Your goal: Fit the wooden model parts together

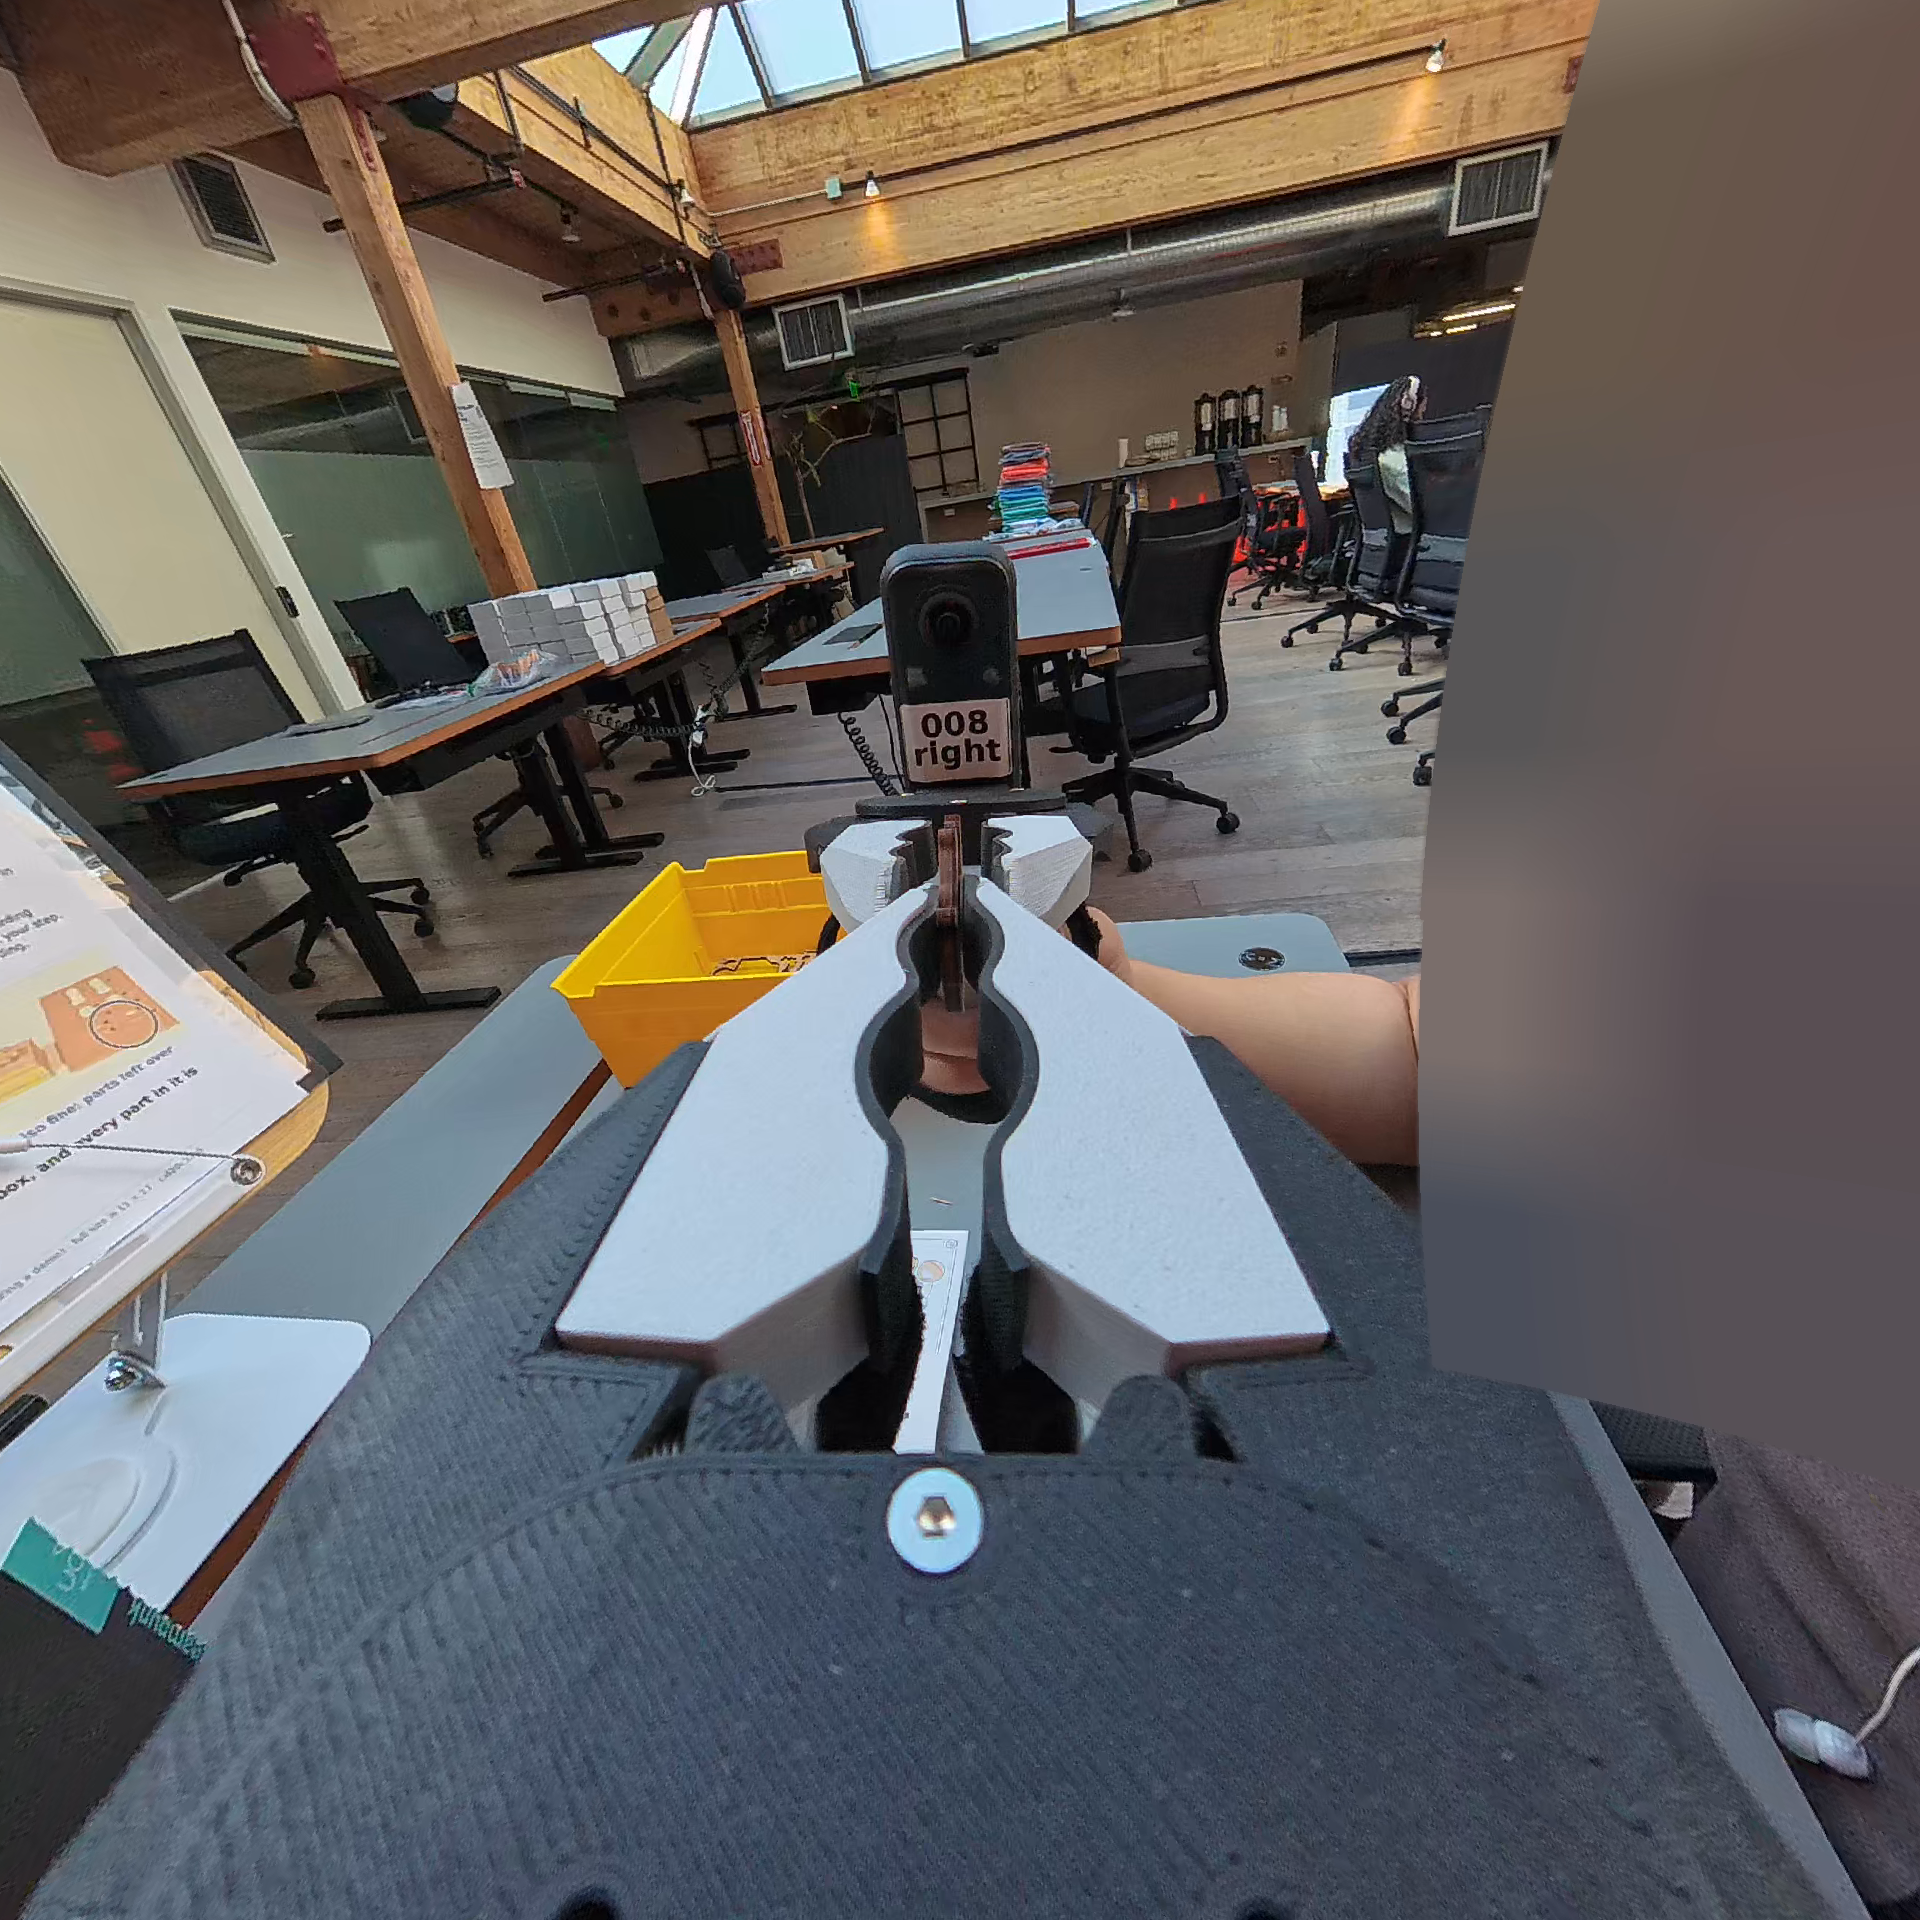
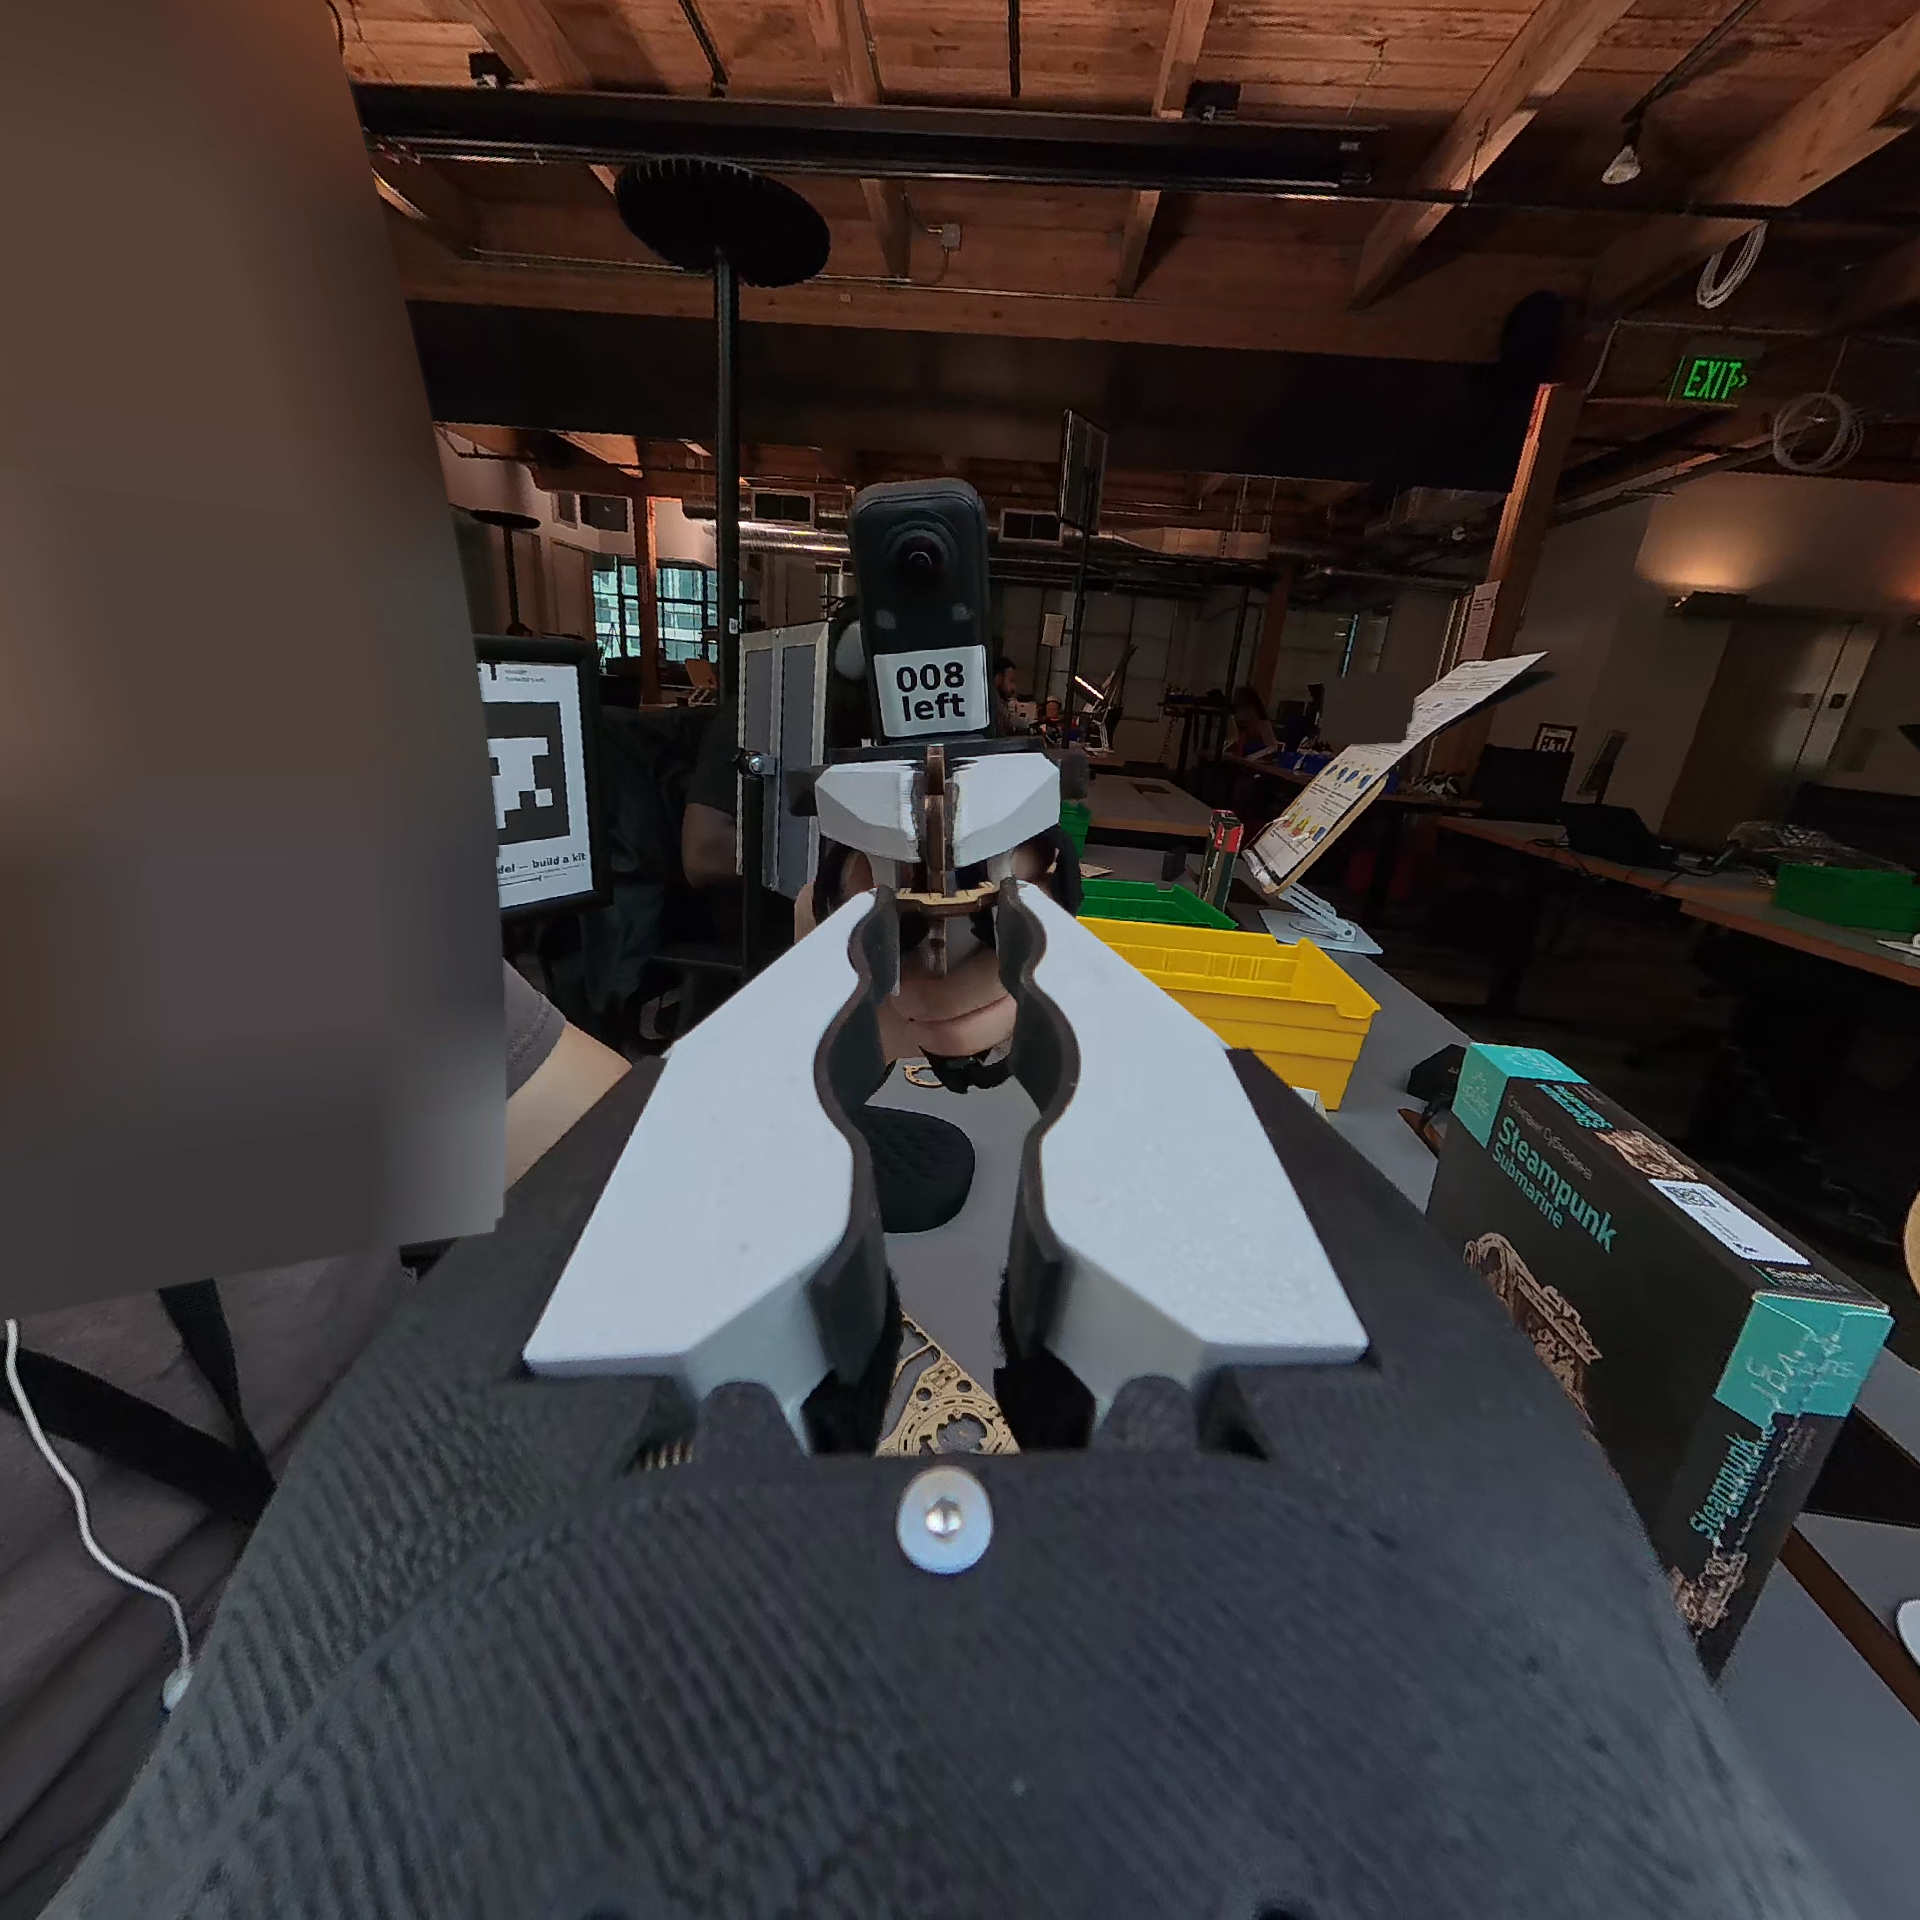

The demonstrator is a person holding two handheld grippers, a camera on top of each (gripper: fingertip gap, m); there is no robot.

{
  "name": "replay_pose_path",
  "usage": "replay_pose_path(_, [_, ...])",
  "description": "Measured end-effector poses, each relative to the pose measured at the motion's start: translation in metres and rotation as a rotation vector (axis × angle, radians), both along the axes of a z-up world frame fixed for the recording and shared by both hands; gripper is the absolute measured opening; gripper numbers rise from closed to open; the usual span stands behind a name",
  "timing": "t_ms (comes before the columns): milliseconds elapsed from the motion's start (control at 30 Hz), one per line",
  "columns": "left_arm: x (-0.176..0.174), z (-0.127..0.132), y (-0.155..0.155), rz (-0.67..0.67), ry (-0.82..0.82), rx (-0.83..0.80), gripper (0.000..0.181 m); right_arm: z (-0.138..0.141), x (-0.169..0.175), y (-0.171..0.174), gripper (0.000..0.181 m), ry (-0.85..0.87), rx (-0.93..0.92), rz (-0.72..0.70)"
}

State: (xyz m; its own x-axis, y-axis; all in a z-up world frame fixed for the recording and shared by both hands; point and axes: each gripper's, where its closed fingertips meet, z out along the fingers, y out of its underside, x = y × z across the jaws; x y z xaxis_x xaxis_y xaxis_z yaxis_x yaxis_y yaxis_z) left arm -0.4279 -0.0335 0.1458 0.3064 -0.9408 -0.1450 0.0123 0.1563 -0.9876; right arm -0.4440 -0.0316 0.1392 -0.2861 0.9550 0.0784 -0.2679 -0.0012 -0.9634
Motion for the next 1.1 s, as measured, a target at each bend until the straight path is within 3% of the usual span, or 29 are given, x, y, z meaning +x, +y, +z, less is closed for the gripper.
replay_pose_path(1100, [-0.005,-0.006,0.003,0.032,0.06,-0.011,0.0,0.003,0.003,-0.001,0.017,-0.008,0.044,-0.03])
